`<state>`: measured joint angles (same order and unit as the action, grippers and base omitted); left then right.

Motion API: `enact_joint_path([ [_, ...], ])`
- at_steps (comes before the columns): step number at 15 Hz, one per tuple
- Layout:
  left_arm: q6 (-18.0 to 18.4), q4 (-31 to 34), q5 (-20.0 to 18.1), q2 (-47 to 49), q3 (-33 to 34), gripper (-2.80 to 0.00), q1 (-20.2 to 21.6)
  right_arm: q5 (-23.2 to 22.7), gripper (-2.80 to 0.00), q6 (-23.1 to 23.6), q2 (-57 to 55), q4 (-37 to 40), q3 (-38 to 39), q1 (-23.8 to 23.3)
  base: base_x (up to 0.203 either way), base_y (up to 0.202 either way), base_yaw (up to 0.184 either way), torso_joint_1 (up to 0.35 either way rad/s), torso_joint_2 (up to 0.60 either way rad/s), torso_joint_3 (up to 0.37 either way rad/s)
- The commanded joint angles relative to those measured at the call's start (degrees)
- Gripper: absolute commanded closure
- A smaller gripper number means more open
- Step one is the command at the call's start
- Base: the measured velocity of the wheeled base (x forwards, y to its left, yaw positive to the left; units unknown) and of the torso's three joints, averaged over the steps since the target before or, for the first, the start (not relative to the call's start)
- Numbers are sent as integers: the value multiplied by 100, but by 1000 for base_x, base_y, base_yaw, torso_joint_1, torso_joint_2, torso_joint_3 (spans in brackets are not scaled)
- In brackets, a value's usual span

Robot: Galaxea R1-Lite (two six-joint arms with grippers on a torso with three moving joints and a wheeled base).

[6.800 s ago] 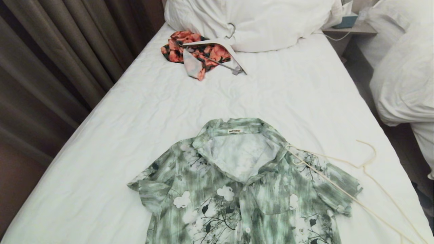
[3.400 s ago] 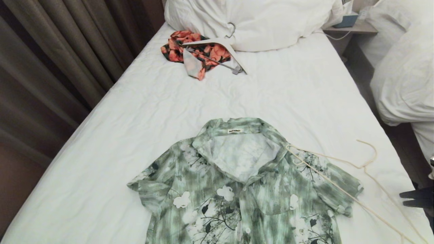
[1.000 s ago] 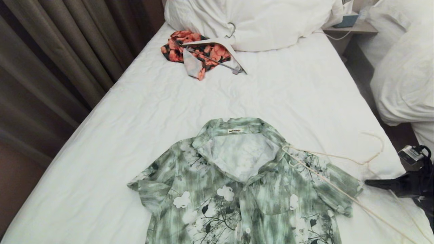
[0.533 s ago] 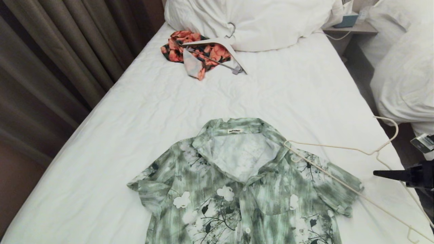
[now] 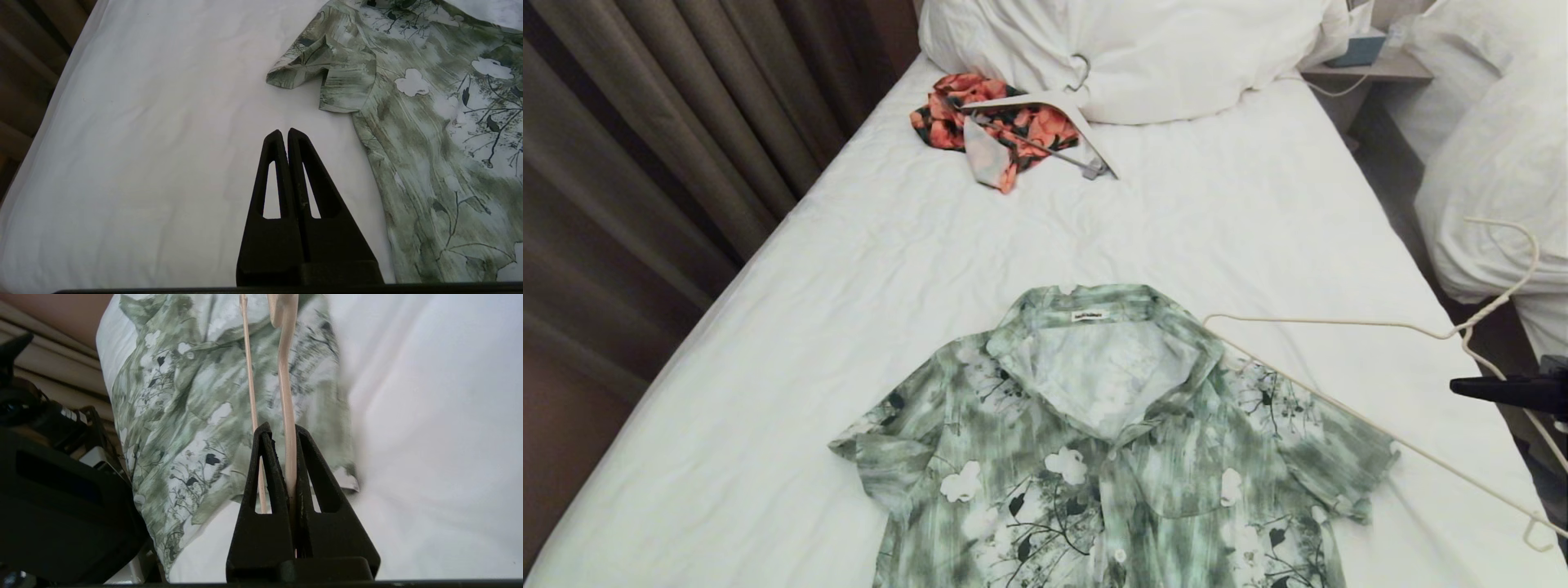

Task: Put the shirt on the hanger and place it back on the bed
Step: Lift the shirt and hanger

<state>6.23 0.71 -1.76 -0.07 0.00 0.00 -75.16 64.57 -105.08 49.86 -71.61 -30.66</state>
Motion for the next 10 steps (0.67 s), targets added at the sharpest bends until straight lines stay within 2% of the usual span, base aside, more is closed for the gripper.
enact_joint_path([
  [1,10,0,0,7,0,0,0,-51,0,60,462,8,153,66,0,0,0,0,0,0],
  [5,3,0,0,7,0,0,0,-133,0,301,1108,-834,948,495,0,0,0,0,0,0],
  [8,5,0,0,7,0,0,0,-562,0,297,1520,-1640,1486,680,0,0,0,0,0,0],
  [9,6,0,0,7,0,0,0,-843,0,279,1618,-1875,1586,681,0,0,0,0,0,0],
  [10,1,0,0,7,0,0,0,-920,0,256,1676,-1929,1581,646,0,0,0,0,0,0],
])
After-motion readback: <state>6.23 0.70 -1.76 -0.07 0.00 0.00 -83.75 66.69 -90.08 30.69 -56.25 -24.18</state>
